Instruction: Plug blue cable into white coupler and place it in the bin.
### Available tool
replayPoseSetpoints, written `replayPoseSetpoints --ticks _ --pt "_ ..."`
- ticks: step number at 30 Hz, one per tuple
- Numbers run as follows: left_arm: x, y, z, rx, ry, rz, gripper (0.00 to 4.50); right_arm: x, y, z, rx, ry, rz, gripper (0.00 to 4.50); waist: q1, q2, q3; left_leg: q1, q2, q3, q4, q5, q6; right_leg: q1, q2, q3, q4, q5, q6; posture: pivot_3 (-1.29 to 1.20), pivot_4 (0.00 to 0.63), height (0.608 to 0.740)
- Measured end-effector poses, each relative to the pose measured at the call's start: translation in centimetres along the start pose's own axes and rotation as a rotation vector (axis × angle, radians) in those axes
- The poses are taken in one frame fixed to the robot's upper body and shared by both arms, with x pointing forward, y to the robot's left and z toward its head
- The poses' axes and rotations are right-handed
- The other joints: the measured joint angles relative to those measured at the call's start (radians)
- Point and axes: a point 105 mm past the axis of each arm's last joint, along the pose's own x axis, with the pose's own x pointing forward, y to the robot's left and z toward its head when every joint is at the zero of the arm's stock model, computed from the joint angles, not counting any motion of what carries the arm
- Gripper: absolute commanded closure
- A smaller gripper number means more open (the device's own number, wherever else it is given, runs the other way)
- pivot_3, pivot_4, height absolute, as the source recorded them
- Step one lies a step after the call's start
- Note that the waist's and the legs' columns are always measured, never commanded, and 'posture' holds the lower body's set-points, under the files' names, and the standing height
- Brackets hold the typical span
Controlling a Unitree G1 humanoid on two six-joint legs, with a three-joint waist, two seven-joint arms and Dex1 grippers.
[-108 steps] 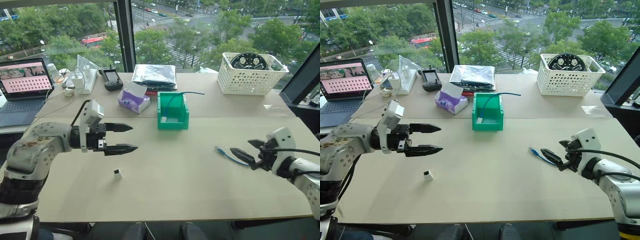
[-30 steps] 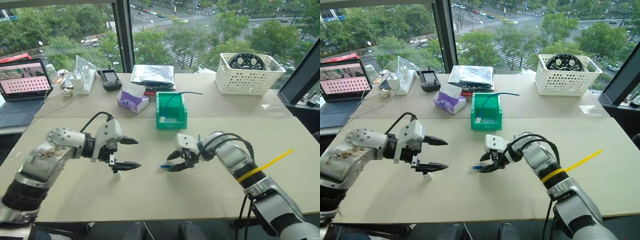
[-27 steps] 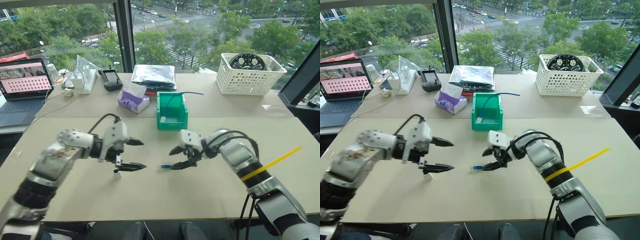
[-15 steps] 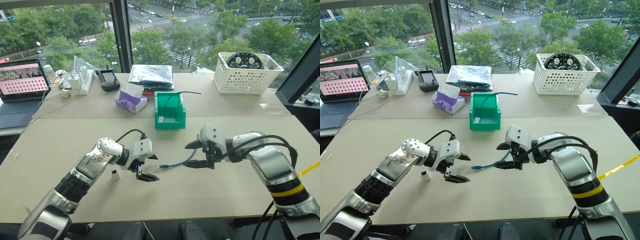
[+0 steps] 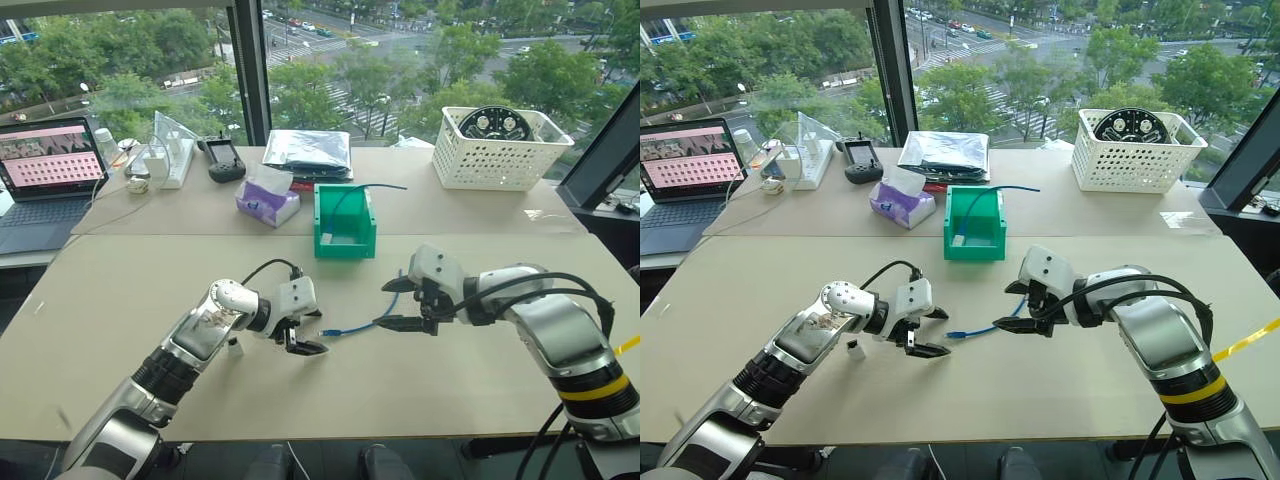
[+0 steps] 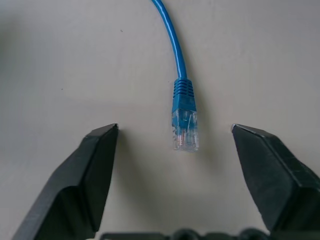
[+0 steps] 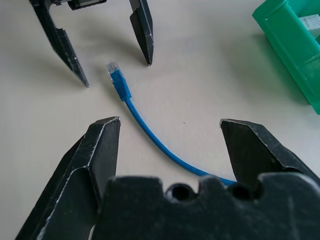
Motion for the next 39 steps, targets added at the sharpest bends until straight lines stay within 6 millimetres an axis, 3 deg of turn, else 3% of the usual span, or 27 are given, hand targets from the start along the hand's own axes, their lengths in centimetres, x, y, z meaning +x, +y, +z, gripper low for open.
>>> replayPoseSetpoints --ticks 7,8,13,18,21,26,32,39 --pt "0.2 0.1 0.2 -0.012 -0.012 0.003 4.33 -0.9 0.9 -0.6 0.079 0.003 0.019 0.76 0.004 0.0 0.0 -0.001 0.0 0.0 0.0 -0.001 0.001 0.0 0.0 0.0 -0.001 0.0 0.0 0.0 0.15 0.728" --pt "0.4 0.1 0.3 -0.019 -0.019 0.002 4.5 -1.2 1.4 -0.6 0.114 -0.008 0.033 0.76 0.006 0.0 0.0 -0.001 0.0 0.0 0.0 -0.001 0.001 0.0 0.0 0.0 -0.001 0.0 0.0 0.0 0.15 0.728" --pt "1.2 -0.1 1.2 -0.104 -0.089 0.001 4.49 -2.4 5.4 -1.7 0.346 -0.034 0.148 0.76 0.017 0.0 0.0 -0.003 0.0 -0.001 0.001 -0.001 0.001 0.0 -0.001 -0.001 -0.002 0.0 0.0 0.0 0.15 0.728" --pt "1.0 0.0 4.1 -0.179 -0.221 0.01 4.49 -1.4 7.8 -1.2 0.613 -0.165 0.199 0.76 0.011 0.0 0.0 -0.003 0.002 -0.001 0.001 -0.001 0.001 0.0 0.0 -0.001 -0.001 0.0 0.0 0.0 0.15 0.728" --pt "0.5 -0.2 5.4 -0.181 -0.26 0.007 4.49 -0.5 7.3 -1.0 0.771 -0.25 0.137 0.76 0.009 0.0 0.0 -0.002 0.001 -0.001 0.001 -0.001 0.001 0.0 0.0 0.0 0.0 0.0 0.0 0.0 0.15 0.728" --pt "0.1 -0.4 5.7 -0.184 -0.235 0.037 4.49 0.4 4.8 0.7 1.059 -0.523 0.024 0.76 0.007 0.001 0.0 -0.001 0.001 -0.001 0.001 -0.001 0.001 -0.001 0.001 0.001 0.003 0.001 -0.001 0.0 0.15 0.728" --pt "0.1 -0.1 5.7 -0.206 -0.216 0.093 4.49 0.6 3.0 -0.3 1.265 -0.631 -0.129 0.76 0.007 0.002 0.0 -0.001 -0.001 -0.001 0.0 -0.001 0.001 -0.002 0.0 0.001 0.004 0.001 -0.001 0.0 0.15 0.728" --pt "0.0 -0.3 5.9 -0.21 -0.223 0.103 4.49 0.5 2.3 -1.9 1.37 -0.613 -0.211 0.76 -0.009 0.002 0.0 0.0 0.0 -0.001 -0.001 -0.001 0.001 -0.002 0.0 0.001 0.006 0.001 -0.002 0.0 0.15 0.728"
